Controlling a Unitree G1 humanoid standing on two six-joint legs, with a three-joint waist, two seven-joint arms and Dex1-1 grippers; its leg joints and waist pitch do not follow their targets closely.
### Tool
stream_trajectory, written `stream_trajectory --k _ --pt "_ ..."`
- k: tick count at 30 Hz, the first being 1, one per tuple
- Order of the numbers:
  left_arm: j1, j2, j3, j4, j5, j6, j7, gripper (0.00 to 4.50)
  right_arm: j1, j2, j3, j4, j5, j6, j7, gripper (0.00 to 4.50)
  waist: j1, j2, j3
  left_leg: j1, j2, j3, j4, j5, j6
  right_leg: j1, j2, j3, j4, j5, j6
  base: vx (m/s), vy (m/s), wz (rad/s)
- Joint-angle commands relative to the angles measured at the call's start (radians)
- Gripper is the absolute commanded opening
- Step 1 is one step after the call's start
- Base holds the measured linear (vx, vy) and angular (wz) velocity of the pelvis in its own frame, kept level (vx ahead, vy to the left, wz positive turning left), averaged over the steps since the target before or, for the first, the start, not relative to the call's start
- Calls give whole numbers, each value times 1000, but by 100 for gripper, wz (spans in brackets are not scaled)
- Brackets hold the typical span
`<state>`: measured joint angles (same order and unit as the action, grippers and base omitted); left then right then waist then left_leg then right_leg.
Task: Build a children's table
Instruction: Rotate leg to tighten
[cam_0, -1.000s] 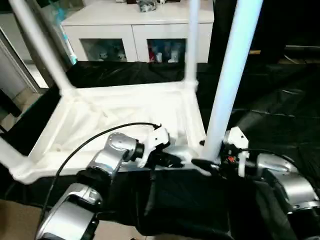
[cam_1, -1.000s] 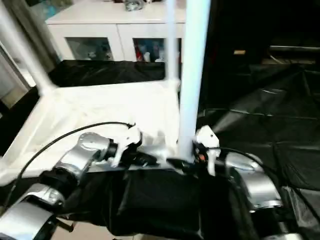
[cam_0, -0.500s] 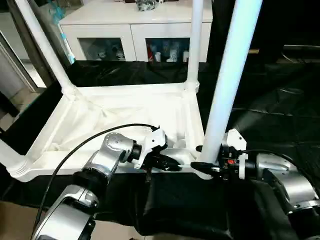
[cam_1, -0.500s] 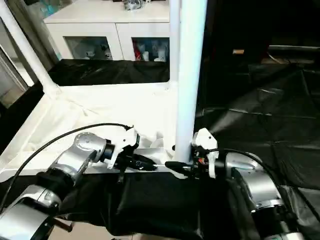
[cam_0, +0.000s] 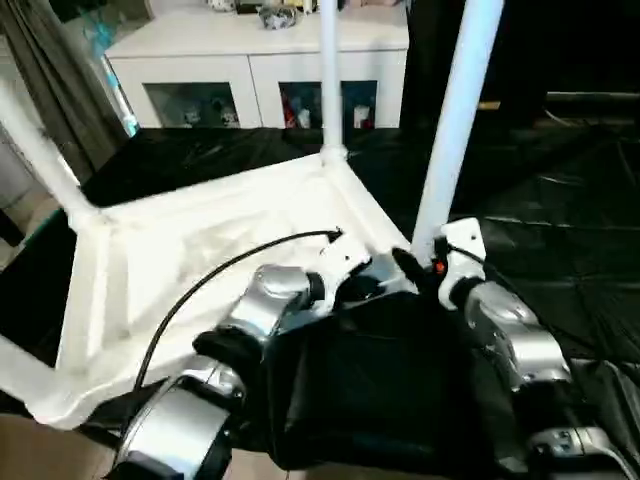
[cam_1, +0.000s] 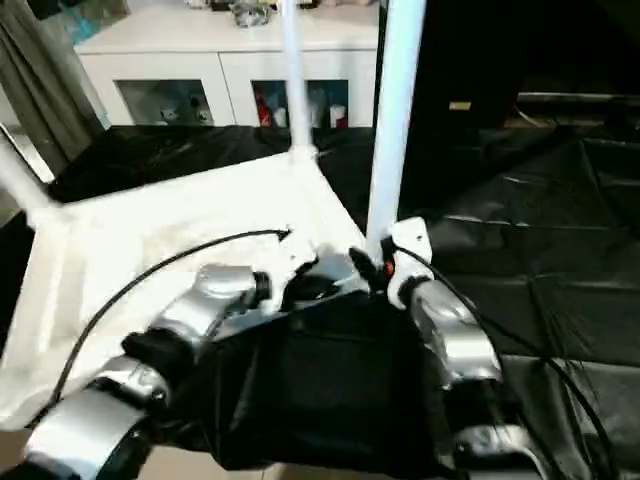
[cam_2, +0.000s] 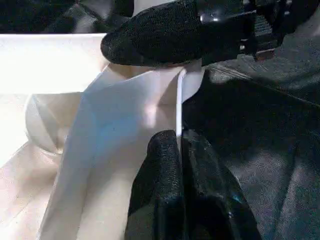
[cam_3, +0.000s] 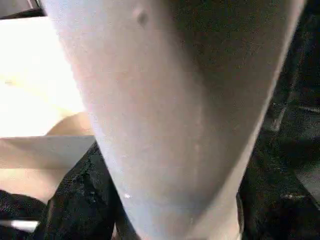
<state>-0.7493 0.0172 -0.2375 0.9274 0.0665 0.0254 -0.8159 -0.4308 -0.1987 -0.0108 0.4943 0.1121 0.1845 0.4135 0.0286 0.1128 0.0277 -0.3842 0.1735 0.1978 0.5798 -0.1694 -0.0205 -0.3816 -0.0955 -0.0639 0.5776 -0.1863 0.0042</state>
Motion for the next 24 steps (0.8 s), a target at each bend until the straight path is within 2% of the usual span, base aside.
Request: stream_trajectory --k 1,3,4,5,6,7,8,10,11,13,14,15,17,19,20,21,23,24 --pt "-26 -10 27 -4 -21 -12 22 0 41 35 93 32 -26 31 62 332 -4 -22 -49 16 47 -28 -69 -290 62 32 -58 31 -80 -272 -200 0 0 0" --pt "-24 -4 23 -6 -23 -17 2 0 44 29 98 17 -15 30 91 350 -4 -21 -50 17 49 -29 -69 -291 65 33 -57 30 -79 -272 -199 0 0 0" --pt "-19 5 18 -11 -25 -24 -24 0 49 19 100 1 -5 28 119 350 -3 -26 -50 15 49 -29 -69 -283 69 34 -58 30 -77 -261 -203 0 0 0" --pt "-19 5 18 -11 -25 -24 -24 0 49 19 100 1 -5 28 119 367 -2 -25 -51 15 50 -29 -69 -280 71 34 -58 30 -77 -257 -204 0 0 0" --pt "-13 17 13 -16 -28 -30 -53 0 55 2 103 -17 2 23 153 372 -3 -32 -50 14 50 -28 -69 -276 74 34 -57 30 -77 -254 -206 0 0 0" --pt "-5 30 7 -23 -32 -43 -92 0 64 -26 114 -38 9 13 204 372 2 -35 -51 14 49 -27 -67 -264 84 37 -58 30 -77 -245 -207 0 0 0" --pt "5 47 1 -35 -37 -53 -141 0 77 -62 127 -65 17 1 270 372 4 -31 -52 14 52 -26 -65 -248 93 36 -59 32 -74 -228 -210 0 0 0" --pt "18 68 -7 -53 -44 -55 -196 0 94 -106 139 -98 34 -5 351 372 10 -40 -52 10 52 -24 -62 -225 111 39 -58 30 -71 -205 -217 0 0 0" --pt "27 81 -13 -67 -50 -58 -235 0 103 -130 143 -117 47 -5 397 372 15 -35 -53 10 54 -25 -61 -212 123 40 -60 29 -68 -196 -221 0 0 0" --pt "50 117 -32 -107 -65 -46 -342 0 120 -180 145 -146 74 -11 498 372 15 -44 -53 6 56 -23 -60 -201 135 40 -59 28 -64 -186 -229 0 0 0" --pt "57 129 -39 -123 -70 -42 -378 0 125 -195 145 -154 82 -14 532 372 18 -38 -54 8 58 -24 -59 -194 139 39 -61 29 -62 -178 -239 0 0 0" --pt "57 129 -39 -123 -70 -42 -378 0 125 -195 145 -154 82 -14 532 372 18 -38 -54 8 58 -24 -59 -194 139 39 -61 29 -62 -178 -239 0 0 0" --pt "74 161 -42 -168 -96 -8 -450 0 134 -236 135 -170 116 -12 622 372 21 -47 -53 9 60 -24 -61 -194 136 37 -59 29 -59 -166 -252 0 0 0" --pt "80 175 -41 -183 -107 5 -478 0 137 -251 133 -173 125 -11 659 372 25 -41 -51 13 61 -22 -61 -212 130 34 -59 30 -61 -187 -259 0 0 0" --pt "82 180 -41 -189 -110 9 -487 0 138 -256 133 -173 126 -14 669 372 30 -46 -50 13 62 -22 -62 -215 124 33 -61 31 -61 -203 -257 0 0 0" --pt "85 188 -40 -198 -117 17 -503 0 139 -261 131 -172 129 -17 683 372 31 -46 -49 14 62 -22 -63 -217 121 32 -61 32 -62 -211 -256 0 0 0" --pt "95 204 -40 -216 -125 31 -539 0 136 -270 130 -168 138 -28 707 340 35 -46 -48 15 63 -22 -65 -222 107 32 -61 33 -62 -222 -251 0 0 0" --pt "102 211 -40 -226 -130 39 -553 0 135 -272 132 -170 142 -27 717 340 35 -52 -48 14 62 -21 -65 -215 105 32 -60 33 -61 -210 -253 0 0 0"
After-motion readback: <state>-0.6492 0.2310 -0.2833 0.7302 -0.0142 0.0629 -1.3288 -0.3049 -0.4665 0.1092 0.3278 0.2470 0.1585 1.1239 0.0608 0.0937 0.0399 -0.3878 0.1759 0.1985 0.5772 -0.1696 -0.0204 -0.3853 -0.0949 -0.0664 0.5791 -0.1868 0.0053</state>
